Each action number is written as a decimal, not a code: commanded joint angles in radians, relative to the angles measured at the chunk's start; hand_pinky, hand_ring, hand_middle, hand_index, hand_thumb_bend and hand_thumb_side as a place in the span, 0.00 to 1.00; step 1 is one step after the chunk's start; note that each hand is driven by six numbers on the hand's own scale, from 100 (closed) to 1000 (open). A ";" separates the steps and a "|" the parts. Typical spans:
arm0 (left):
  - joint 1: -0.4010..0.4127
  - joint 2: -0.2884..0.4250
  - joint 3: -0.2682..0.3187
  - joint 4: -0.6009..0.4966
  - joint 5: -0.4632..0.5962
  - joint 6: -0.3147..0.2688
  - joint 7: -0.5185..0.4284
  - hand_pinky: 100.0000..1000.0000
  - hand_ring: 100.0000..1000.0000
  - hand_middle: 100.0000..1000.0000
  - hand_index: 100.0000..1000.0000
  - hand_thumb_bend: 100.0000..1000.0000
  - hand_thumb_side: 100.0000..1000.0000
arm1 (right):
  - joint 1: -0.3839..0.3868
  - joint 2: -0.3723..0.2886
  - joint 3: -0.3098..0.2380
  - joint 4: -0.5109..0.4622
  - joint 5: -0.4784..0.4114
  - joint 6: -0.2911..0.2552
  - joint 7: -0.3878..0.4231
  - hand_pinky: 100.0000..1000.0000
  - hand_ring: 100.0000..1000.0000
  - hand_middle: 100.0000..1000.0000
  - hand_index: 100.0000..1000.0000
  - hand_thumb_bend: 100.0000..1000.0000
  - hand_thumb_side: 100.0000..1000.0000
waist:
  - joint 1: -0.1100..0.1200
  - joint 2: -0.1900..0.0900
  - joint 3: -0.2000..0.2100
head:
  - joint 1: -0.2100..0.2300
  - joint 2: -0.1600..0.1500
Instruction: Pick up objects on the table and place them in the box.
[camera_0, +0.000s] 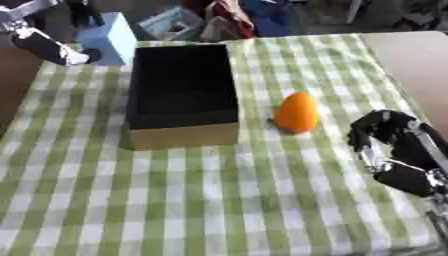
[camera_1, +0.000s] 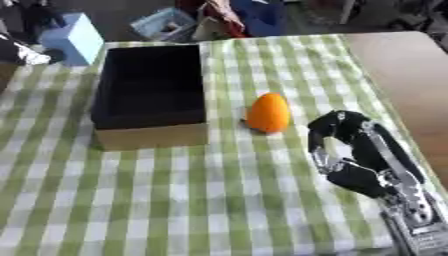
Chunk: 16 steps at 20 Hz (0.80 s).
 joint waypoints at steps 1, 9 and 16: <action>-0.034 -0.012 -0.022 -0.032 0.003 -0.012 -0.023 0.57 0.39 0.37 0.55 0.38 0.00 | -0.010 -0.020 0.001 -0.010 -0.008 -0.003 0.006 0.64 0.47 0.47 0.59 0.00 0.10 | 0.002 -0.018 -0.005 | 0.007 -0.009; -0.022 -0.089 -0.084 -0.008 -0.051 -0.056 -0.075 0.57 0.41 0.40 0.57 0.41 0.01 | -0.014 -0.017 0.003 -0.011 -0.011 -0.004 0.009 0.64 0.47 0.47 0.59 0.00 0.10 | -0.001 -0.010 -0.024 | 0.006 -0.016; 0.006 -0.109 -0.099 0.017 -0.079 -0.074 -0.090 0.60 0.45 0.46 0.64 0.50 0.00 | -0.015 -0.015 0.001 -0.011 -0.011 -0.004 0.008 0.64 0.47 0.47 0.59 0.00 0.11 | -0.002 -0.005 -0.021 | 0.002 -0.018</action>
